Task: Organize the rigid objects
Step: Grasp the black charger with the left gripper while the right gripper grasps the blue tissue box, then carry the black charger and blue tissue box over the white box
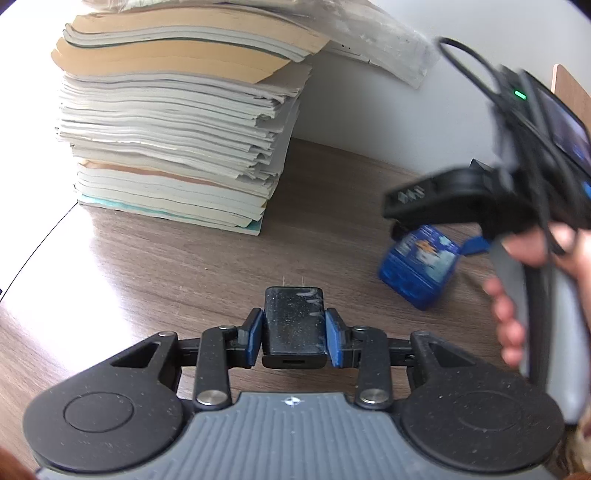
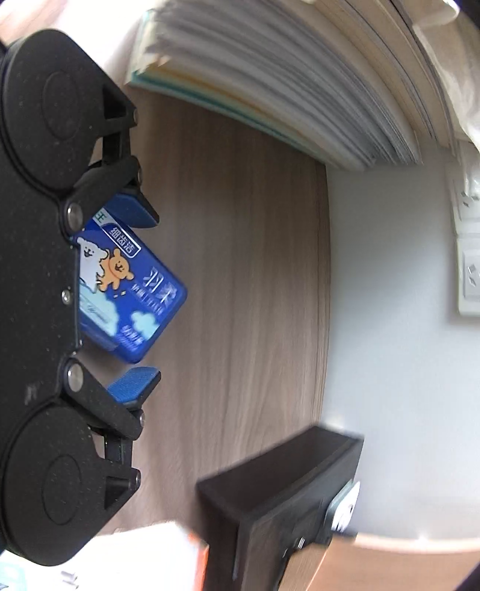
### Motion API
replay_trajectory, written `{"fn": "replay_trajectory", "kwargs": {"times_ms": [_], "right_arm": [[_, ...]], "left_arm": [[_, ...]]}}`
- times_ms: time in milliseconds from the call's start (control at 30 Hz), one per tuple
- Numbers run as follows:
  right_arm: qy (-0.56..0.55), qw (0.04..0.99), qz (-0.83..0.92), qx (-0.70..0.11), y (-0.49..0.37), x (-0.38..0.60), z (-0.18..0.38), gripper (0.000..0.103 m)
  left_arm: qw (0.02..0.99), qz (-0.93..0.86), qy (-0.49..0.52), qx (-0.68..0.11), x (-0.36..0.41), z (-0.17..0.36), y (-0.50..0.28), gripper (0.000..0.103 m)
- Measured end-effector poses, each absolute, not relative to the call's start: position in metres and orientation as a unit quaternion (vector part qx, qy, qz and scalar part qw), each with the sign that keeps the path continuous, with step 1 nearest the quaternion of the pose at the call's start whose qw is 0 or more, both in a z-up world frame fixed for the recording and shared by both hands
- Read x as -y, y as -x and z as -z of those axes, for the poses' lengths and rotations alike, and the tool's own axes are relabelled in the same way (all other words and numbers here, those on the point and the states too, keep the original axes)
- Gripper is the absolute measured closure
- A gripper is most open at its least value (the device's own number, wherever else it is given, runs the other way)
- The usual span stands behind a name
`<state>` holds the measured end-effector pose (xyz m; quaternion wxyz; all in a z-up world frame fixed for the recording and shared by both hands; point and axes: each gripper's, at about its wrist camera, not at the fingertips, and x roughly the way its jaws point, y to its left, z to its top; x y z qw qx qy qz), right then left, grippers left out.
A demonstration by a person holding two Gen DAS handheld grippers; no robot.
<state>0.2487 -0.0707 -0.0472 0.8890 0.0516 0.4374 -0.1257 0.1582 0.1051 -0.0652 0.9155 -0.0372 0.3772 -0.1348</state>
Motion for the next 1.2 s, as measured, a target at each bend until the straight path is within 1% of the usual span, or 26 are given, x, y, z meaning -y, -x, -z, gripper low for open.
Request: {"fn": "replay_trajectory", "kwargs": {"times_ms": [200,233,300,333,600,767,933,1200], "right_arm": [[-0.069,0.875,0.107,-0.467,-0.233,0.097,0.066,0.005],[-0.081,0.879,0.102,-0.459,-0.229,0.101,0.066,0.012],[-0.069,0.890,0.085,-0.443,-0.224,0.101,0.064,0.028],[-0.058,0.892,0.078,-0.441,-0.222,0.101,0.063,0.029],[-0.032,0.919,0.053,-0.390,-0.178,0.104,0.029,0.029],[-0.036,0.924,0.059,-0.376,-0.138,0.126,0.006,0.029],[-0.044,0.927,0.069,-0.366,-0.084,0.159,-0.012,0.029],[-0.057,0.929,0.115,-0.347,0.010,0.232,-0.033,0.029]], "left_arm": [[0.913,0.140,0.041,-0.381,-0.103,0.068,-0.162,0.067],[0.913,0.141,0.039,-0.380,-0.102,0.068,-0.162,0.067],[0.913,0.145,0.038,-0.380,-0.099,0.067,-0.160,0.067],[0.912,0.147,0.037,-0.380,-0.097,0.066,-0.159,0.067],[0.915,0.164,0.028,-0.368,-0.070,0.054,-0.151,0.067],[0.917,0.179,0.023,-0.357,-0.044,0.037,-0.134,0.067],[0.916,0.195,0.024,-0.350,-0.008,0.024,-0.103,0.067],[0.903,0.251,0.006,-0.350,0.074,0.010,-0.032,0.067]]}}
